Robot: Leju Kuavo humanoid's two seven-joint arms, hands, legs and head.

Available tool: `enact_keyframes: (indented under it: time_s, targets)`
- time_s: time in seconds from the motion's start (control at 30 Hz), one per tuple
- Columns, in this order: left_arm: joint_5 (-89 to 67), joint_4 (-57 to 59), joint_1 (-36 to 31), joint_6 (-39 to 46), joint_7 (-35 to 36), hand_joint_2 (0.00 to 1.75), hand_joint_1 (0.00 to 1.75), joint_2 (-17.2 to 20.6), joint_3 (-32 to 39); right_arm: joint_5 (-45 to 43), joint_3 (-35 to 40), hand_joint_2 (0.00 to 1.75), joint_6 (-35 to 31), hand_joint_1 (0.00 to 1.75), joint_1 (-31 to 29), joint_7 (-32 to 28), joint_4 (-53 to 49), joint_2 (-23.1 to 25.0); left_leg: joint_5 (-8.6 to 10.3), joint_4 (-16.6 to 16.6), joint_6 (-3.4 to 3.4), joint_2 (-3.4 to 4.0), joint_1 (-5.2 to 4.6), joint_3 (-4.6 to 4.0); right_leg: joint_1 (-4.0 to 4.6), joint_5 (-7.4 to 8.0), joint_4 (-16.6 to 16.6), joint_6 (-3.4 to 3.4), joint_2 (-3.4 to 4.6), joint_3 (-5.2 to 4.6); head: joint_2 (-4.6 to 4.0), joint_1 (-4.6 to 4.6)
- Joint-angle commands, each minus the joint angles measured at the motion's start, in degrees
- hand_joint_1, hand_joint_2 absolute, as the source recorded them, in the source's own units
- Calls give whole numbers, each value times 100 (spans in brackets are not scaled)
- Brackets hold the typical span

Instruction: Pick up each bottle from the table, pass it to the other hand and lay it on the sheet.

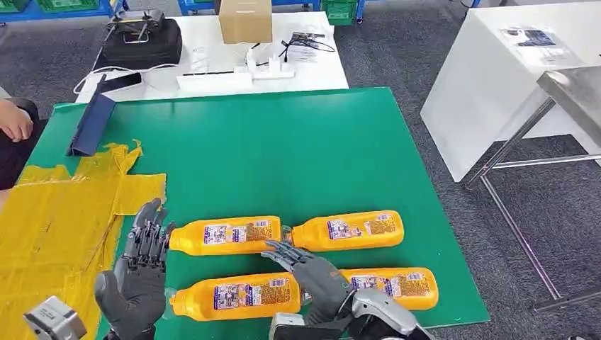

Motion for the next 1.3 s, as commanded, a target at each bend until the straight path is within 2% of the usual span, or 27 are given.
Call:
enact_keyframes:
  time_s: [0.03, 0.27, 0.67, 0.8, 1.3]
  targets:
    - [48, 340, -152, -20, 32, 0, 0, 74, -127, -14, 350, 175, 74, 0, -384, 5, 596, 106, -1, -4, -1, 12, 2, 10, 4, 2, -5, -8, 6, 9, 0, 0]
    - [122, 235, -264, -2, 26, 0, 0, -7, -79, 362, 891, 175, 271, 0, -971, 171, 1188, 129, -3, -2, -3, 24, 4, 17, 7, 3, -6, -15, 15, 16, 0, 2]
    - [194, 341, -435, -47, 2, 0, 0, -49, -81, 440, 1432, 175, 613, 0, -1579, 249, 1866, 330, -1, -2, 1, 23, 3, 18, 6, 2, -4, -16, 13, 27, 0, 0]
    - [194, 341, -435, -47, 2, 0, 0, -49, -81, 440, 1432, 175, 613, 0, -1579, 249, 1866, 330, 2, -1, 2, 14, 2, 15, 5, 3, -3, -10, 5, 71, 0, 0]
    - [206, 370, -470, -52, -2, 0, 0, -52, -97, 437, 1551, 175, 682, 0, -1686, 259, 1978, 352, 4, 2, 2, 17, 2, 9, 6, 4, 1, -12, 7, 64, 0, 0]
